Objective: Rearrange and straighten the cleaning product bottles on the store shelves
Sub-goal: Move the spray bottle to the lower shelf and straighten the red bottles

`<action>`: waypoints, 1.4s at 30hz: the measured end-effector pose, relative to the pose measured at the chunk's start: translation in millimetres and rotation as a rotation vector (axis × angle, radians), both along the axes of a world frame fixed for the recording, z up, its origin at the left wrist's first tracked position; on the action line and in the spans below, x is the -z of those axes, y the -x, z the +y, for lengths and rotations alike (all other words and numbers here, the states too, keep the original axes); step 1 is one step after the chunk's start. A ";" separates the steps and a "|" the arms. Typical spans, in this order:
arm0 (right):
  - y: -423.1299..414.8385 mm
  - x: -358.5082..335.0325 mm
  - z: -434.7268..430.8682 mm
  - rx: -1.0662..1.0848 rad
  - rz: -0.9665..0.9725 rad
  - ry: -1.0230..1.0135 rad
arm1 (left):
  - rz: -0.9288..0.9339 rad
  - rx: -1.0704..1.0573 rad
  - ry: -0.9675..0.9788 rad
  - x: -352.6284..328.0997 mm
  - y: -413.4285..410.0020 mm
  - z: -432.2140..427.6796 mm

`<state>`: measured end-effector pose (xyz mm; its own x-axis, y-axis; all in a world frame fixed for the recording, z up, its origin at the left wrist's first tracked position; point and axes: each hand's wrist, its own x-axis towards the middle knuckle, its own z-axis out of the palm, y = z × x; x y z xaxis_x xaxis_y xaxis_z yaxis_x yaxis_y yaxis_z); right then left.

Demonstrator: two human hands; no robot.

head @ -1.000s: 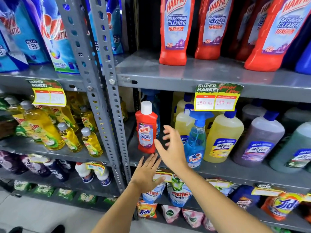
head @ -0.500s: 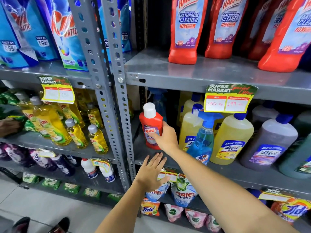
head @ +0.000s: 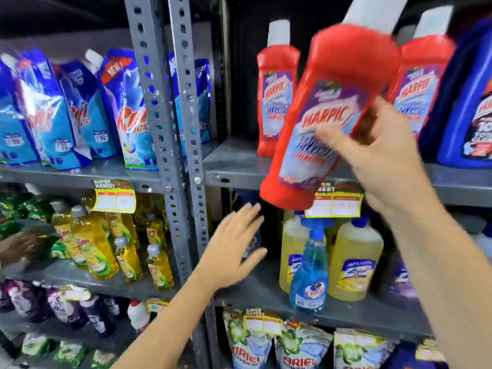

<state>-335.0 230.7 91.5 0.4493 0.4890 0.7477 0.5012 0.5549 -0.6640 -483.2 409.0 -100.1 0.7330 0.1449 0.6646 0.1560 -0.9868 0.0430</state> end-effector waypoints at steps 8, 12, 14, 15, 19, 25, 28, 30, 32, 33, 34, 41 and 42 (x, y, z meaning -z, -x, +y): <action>-85.8 -36.0 24.0 0.234 -0.076 0.020 | 0.002 -0.186 -0.141 -99.1 -23.9 17.2; -115.2 -23.9 50.3 0.273 -0.035 0.112 | -0.060 -0.187 -0.122 -93.5 -27.9 17.7; -118.4 -21.5 57.9 0.281 -0.043 0.144 | -0.082 -0.193 -0.122 -91.2 -28.8 17.0; -118.2 -19.7 60.6 0.285 -0.045 0.160 | -0.087 -0.195 -0.121 -90.7 -28.7 16.6; -118.6 -4.6 53.0 0.258 -0.048 0.325 | -0.098 -0.191 -0.121 -89.4 -29.2 16.5; -125.3 22.2 48.4 0.297 -0.101 0.540 | -0.118 -0.180 -0.120 -88.6 -30.1 17.0; -132.8 19.0 61.5 0.283 -0.075 0.573 | -0.129 -0.157 -0.100 -88.3 -30.2 17.1; -138.9 21.5 70.9 0.273 -0.046 0.570 | -0.132 -0.152 -0.090 -87.9 -30.5 17.0; -144.1 24.0 78.5 0.268 -0.031 0.553 | -0.136 -0.152 -0.086 -87.5 -30.7 16.7; -146.1 24.9 81.2 0.261 -0.017 0.553 | -0.139 -0.152 -0.084 -87.5 -30.7 16.4; -146.1 24.6 82.4 0.251 -0.009 0.555 | -0.140 -0.150 -0.083 -87.7 -30.7 16.3; -145.5 28.3 83.1 0.206 -0.007 0.592 | -0.136 -0.154 -0.080 -87.0 -31.5 15.9; -145.8 28.0 83.0 0.198 -0.011 0.602 | -0.136 -0.155 -0.079 -87.0 -31.6 15.7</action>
<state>-189.2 313.7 63.5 0.5681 0.7339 0.3724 0.5646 -0.0183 -0.8252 -451.5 424.6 -13.1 0.6092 0.1921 0.7694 0.3040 -0.9527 -0.0028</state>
